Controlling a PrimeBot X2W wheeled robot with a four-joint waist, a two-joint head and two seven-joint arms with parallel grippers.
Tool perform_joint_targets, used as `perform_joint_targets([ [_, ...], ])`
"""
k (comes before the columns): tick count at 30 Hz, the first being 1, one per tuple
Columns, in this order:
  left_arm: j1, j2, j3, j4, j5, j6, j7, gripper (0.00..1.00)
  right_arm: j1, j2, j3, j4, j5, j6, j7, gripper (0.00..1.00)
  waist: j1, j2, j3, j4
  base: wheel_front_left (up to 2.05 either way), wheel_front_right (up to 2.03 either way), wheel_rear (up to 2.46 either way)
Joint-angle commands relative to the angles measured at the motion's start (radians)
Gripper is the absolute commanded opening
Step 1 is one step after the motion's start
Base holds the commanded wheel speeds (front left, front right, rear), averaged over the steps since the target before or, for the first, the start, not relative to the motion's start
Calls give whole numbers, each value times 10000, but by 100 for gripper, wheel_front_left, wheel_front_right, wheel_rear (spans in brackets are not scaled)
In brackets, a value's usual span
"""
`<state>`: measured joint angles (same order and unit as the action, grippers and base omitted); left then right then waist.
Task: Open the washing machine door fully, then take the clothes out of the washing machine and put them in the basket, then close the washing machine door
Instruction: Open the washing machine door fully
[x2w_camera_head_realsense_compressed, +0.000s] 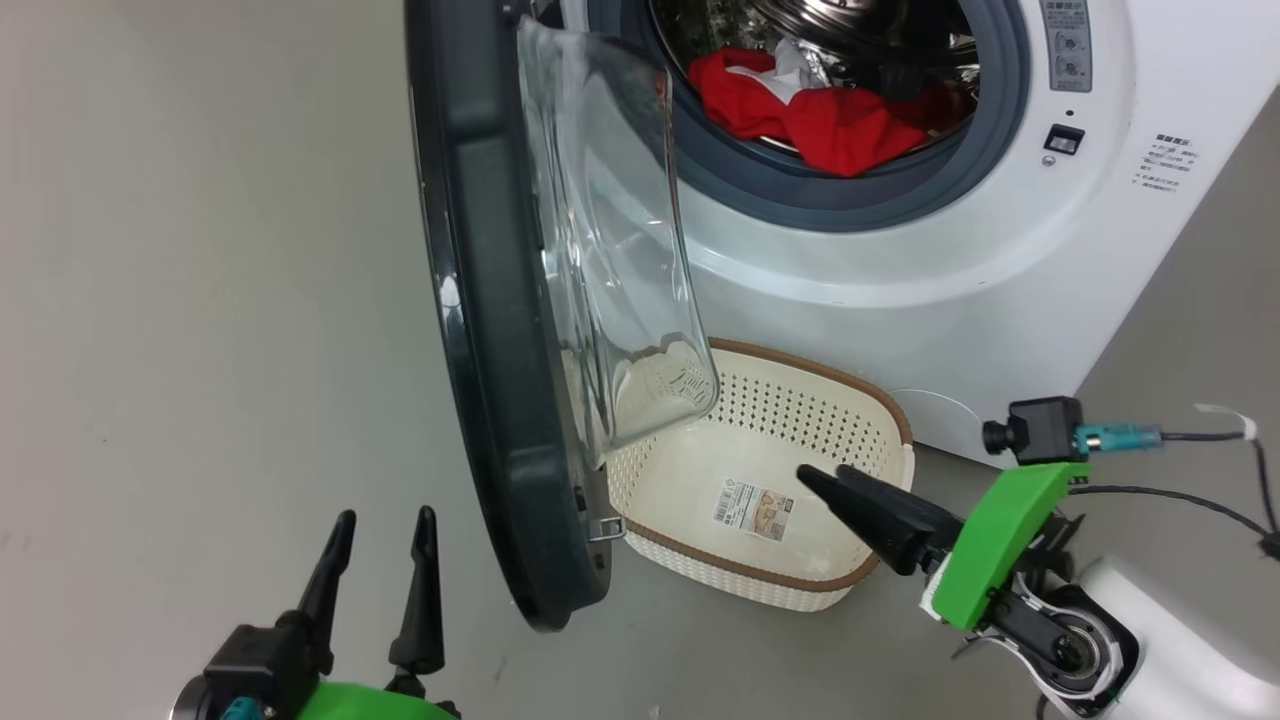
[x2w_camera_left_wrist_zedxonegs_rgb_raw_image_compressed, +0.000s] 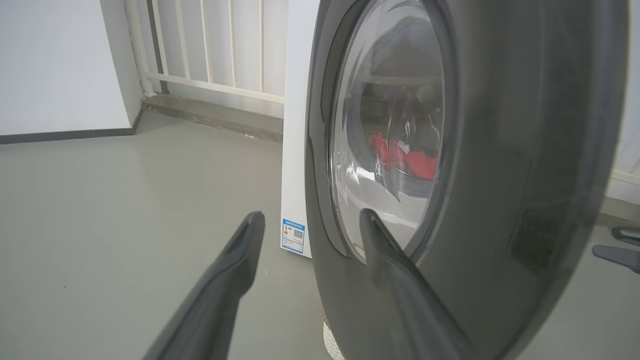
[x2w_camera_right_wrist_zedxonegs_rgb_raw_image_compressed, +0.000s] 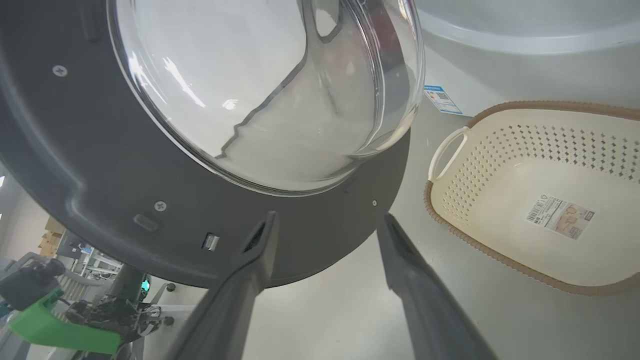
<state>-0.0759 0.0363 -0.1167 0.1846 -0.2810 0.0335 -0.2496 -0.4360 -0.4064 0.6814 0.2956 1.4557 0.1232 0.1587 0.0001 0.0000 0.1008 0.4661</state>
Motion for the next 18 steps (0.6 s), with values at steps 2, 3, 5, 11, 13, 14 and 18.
perform_joint_targets([
  [2,-5,139,398,-206,72,-41,-122,100,102,-211,136,-103,-282,75,-394,100,0,0,-26,-51,0,0,0],
  [3,0,139,422,-205,72,-39,-122,100,124,-271,175,-9,-361,75,-620,100,0,0,-35,-73,0,0,0],
  [5,9,139,474,-197,70,-34,-122,100,126,-418,334,155,-611,75,-1042,100,0,0,-43,-113,0,0,0],
  [11,50,139,613,-172,77,-25,-122,100,38,-840,1153,754,-1592,75,-2649,100,0,0,-72,-244,0,0,0],
  [13,65,139,636,-167,88,-25,-122,100,2,-868,1342,912,-1733,75,-3153,100,0,0,-82,-275,0,0,0],
  [14,73,139,647,-168,94,-24,-122,100,-26,-898,1424,995,-1814,75,-3403,100,0,0,-89,-289,0,0,0],
  [18,91,139,705,-179,110,-18,-122,100,-143,-926,1489,1289,-2190,75,-4047,100,0,0,-78,-350,0,0,0],
])
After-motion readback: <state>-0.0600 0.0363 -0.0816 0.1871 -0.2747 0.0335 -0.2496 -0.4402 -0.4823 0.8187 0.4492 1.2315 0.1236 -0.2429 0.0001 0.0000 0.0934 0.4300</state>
